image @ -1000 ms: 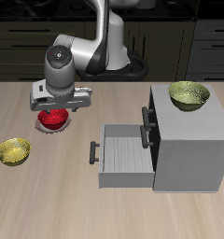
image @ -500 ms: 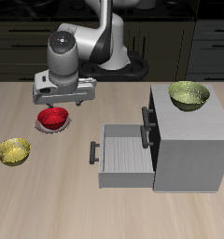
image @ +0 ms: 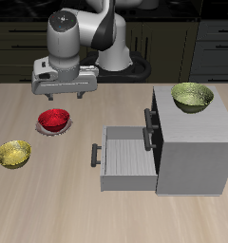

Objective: Place the red bowl on the plate and close the bottom drawer of the white cabinet

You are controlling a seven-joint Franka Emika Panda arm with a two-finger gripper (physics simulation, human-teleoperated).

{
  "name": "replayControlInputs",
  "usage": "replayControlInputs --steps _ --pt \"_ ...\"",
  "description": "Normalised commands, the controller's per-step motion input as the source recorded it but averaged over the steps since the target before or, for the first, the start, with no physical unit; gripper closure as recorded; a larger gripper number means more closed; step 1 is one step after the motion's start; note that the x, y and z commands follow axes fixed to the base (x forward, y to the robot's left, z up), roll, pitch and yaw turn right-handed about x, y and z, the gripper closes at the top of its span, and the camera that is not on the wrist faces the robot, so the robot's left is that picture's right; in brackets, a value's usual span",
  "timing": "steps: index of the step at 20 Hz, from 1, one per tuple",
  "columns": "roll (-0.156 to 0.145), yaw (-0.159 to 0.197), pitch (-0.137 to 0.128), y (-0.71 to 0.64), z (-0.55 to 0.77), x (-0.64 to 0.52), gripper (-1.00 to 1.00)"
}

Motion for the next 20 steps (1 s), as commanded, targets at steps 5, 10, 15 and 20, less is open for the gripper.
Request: replayControlInputs --steps 5,10,15,20 --pt "-0.004 0.005 -0.024 -0.04 0.24 0.11 -1.00" --pt "0.005 0.013 -0.033 0.06 0.38 0.14 -1.00" --pt "0.001 0.006 -0.036 0.04 0.41 0.09 -1.00" --pt "0.013 -0.008 -0.028 0.06 0.24 0.01 -1.00"
